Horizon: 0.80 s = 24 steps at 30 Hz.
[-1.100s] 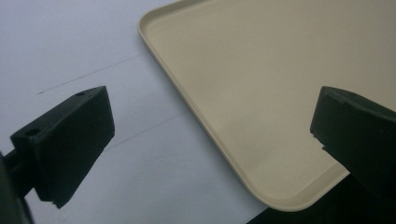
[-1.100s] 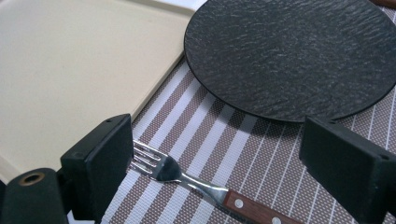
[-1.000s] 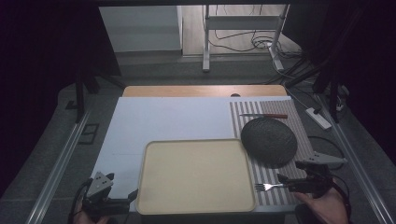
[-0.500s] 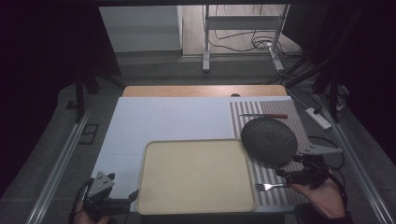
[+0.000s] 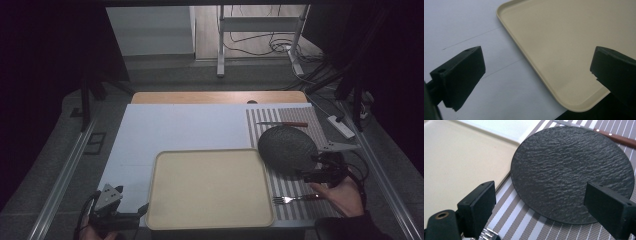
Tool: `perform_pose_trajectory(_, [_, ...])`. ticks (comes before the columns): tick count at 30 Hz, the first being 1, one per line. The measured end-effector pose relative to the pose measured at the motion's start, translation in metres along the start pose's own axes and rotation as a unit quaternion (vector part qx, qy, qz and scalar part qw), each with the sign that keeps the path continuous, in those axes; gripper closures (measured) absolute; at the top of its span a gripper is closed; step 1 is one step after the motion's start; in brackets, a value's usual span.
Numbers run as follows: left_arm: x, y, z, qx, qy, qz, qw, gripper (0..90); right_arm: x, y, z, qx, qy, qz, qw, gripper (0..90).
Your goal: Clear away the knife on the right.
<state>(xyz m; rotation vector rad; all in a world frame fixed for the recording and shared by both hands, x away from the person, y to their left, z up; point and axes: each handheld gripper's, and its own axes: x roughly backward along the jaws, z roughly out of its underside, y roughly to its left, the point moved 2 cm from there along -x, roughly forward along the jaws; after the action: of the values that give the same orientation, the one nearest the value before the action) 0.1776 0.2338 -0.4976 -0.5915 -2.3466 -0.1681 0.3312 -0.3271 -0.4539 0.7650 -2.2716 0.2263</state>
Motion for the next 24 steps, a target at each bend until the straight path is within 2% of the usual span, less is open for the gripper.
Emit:
perform_pose_trajectory(8, [0.000,0.000,0.000,0.000,0.000,0.000,1.0000,0.0,-0.013,-0.011,-0.006,0.000,0.011,0.000,0.9999,12.1])
perform_pose_trajectory(24, [0.000,0.000,0.000,0.000,-0.001,0.001,1.0000,0.0,-0.030,-0.030,-0.029,-0.018,0.006,-0.007,0.9998,12.3])
